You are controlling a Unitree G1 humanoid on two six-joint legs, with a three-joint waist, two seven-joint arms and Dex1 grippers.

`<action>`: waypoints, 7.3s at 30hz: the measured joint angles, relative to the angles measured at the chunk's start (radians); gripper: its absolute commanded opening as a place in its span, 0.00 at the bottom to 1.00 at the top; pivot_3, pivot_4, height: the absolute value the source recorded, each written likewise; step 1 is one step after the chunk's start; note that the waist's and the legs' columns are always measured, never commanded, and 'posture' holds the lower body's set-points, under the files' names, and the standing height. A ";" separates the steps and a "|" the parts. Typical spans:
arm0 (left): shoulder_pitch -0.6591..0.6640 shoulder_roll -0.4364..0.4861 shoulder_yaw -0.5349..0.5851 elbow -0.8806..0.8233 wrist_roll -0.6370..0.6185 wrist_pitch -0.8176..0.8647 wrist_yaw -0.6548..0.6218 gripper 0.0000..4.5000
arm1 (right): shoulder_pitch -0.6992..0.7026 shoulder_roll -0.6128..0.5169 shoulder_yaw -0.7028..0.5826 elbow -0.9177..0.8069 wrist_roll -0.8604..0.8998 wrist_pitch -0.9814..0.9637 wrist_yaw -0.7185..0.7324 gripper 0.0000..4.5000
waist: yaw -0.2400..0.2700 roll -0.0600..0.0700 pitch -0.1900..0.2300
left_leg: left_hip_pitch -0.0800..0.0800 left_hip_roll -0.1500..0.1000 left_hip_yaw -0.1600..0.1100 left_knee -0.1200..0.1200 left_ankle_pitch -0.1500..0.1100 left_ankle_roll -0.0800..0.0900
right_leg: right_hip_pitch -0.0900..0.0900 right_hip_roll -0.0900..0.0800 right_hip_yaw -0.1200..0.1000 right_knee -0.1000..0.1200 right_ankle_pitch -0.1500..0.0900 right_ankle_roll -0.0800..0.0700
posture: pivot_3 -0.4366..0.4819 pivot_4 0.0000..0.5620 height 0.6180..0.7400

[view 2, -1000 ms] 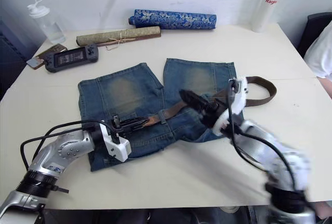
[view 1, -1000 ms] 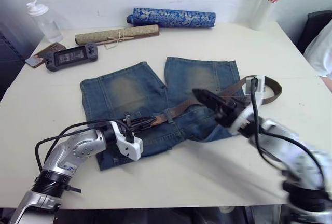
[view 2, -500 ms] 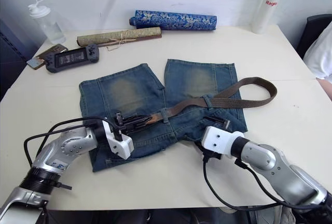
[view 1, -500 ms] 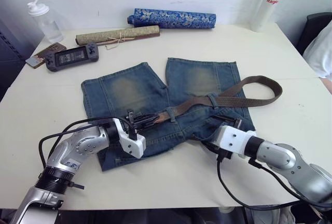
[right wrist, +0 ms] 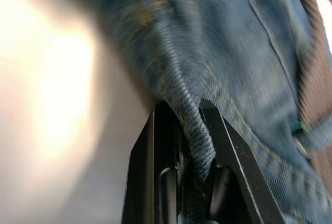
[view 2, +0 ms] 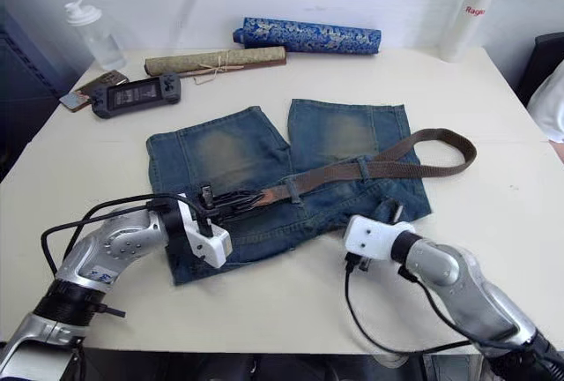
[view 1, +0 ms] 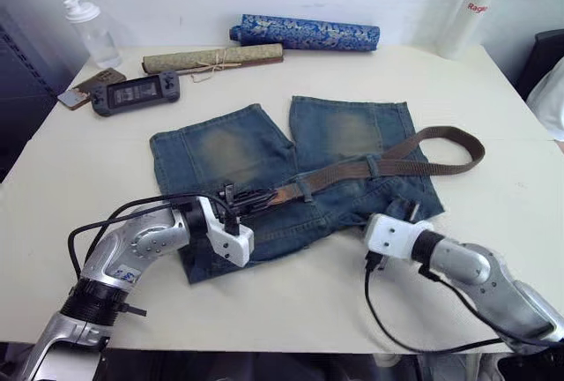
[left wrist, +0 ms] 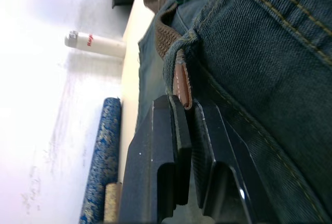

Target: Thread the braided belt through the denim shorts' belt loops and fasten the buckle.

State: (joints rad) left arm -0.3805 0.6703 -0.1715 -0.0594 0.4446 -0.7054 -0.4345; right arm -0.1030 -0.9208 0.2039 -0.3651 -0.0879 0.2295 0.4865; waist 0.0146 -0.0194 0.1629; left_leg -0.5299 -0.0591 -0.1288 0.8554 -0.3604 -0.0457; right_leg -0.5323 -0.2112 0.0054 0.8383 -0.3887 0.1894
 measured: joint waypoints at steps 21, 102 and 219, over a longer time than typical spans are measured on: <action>0.004 -0.001 -0.003 -0.085 -0.011 0.053 -0.038 0.00 | -0.087 -0.025 -0.200 0.302 -0.059 0.011 0.064 0.36 | 0.008 0.000 0.000 | -0.002 -0.007 0.000 0.001 0.000 0.000 | 0.000 -0.007 0.000 0.000 0.000 0.002 | 0.48 0.27 0.16; 0.519 0.101 0.332 -0.532 -0.933 0.975 -0.293 0.63 | -0.159 0.627 -0.409 0.023 2.023 0.360 -1.080 0.00 | -0.040 0.007 0.001 | -0.015 -0.011 -0.004 0.004 0.003 0.002 | -0.019 -0.008 0.007 0.016 -0.004 -0.004 | 0.48 0.27 0.16; 0.285 0.013 0.100 0.016 0.053 -0.100 0.153 0.01 | -0.251 0.780 -0.240 0.240 1.934 0.639 -1.068 0.00 | -0.068 0.004 -0.019 | -0.009 -0.004 -0.011 0.001 0.000 0.004 | -0.019 -0.001 0.000 0.028 -0.014 -0.012 | 0.48 0.27 0.16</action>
State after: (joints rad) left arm -0.0954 0.6830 -0.0719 -0.0430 0.4978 -0.8052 -0.2819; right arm -0.3540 -0.1408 -0.0360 -0.1252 1.8462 0.8690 -0.5813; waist -0.0530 -0.0150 0.1435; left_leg -0.5387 -0.0636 -0.1397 0.8563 -0.3607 -0.0416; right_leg -0.5516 -0.2127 0.0055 0.8660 -0.4027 0.1773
